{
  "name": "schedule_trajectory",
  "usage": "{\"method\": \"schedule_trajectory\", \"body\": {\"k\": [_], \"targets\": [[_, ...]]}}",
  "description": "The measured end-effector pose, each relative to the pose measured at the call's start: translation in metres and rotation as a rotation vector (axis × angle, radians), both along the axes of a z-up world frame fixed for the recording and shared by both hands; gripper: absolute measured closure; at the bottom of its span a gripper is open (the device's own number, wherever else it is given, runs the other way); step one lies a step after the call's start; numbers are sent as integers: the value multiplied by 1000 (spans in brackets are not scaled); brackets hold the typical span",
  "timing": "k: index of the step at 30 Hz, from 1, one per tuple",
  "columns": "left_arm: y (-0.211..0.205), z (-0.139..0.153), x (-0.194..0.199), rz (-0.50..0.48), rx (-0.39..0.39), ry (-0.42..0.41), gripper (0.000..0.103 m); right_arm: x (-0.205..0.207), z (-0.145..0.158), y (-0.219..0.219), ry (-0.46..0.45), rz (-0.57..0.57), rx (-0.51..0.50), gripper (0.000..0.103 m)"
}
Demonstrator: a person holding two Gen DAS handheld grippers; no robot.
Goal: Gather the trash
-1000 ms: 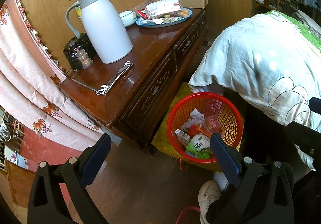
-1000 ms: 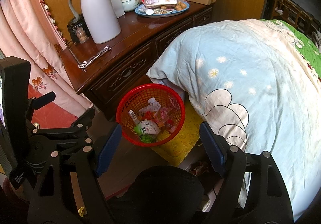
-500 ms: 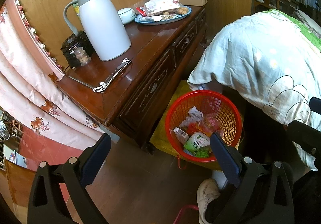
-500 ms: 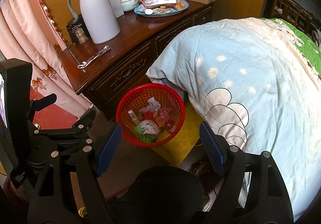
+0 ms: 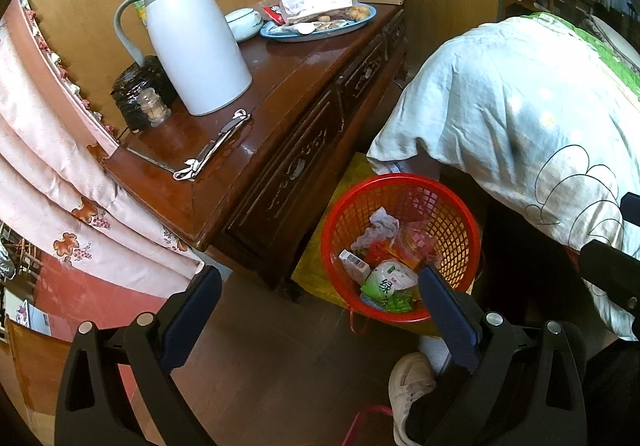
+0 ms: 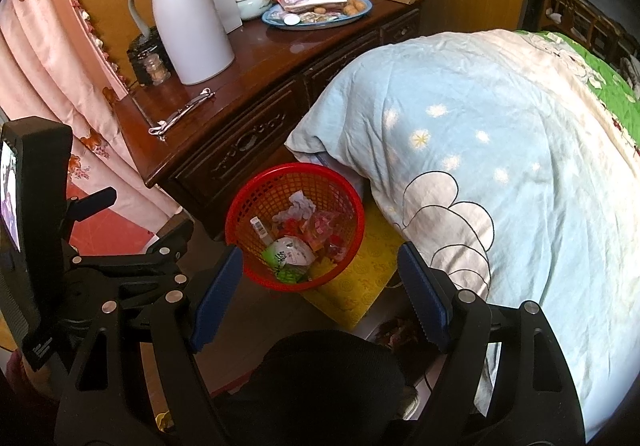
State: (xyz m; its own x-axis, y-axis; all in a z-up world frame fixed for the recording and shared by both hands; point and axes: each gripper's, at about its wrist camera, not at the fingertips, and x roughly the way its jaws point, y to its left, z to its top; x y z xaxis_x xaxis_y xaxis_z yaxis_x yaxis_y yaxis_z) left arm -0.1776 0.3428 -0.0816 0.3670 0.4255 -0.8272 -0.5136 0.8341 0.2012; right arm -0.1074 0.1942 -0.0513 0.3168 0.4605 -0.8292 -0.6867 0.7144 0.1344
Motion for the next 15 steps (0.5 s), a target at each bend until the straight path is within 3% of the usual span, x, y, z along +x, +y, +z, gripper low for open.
{"method": "schedule_trajectory", "body": {"k": [15], "targets": [[2, -9, 11, -9, -6, 15, 6, 9, -7, -1, 10, -14, -10, 26]]}}
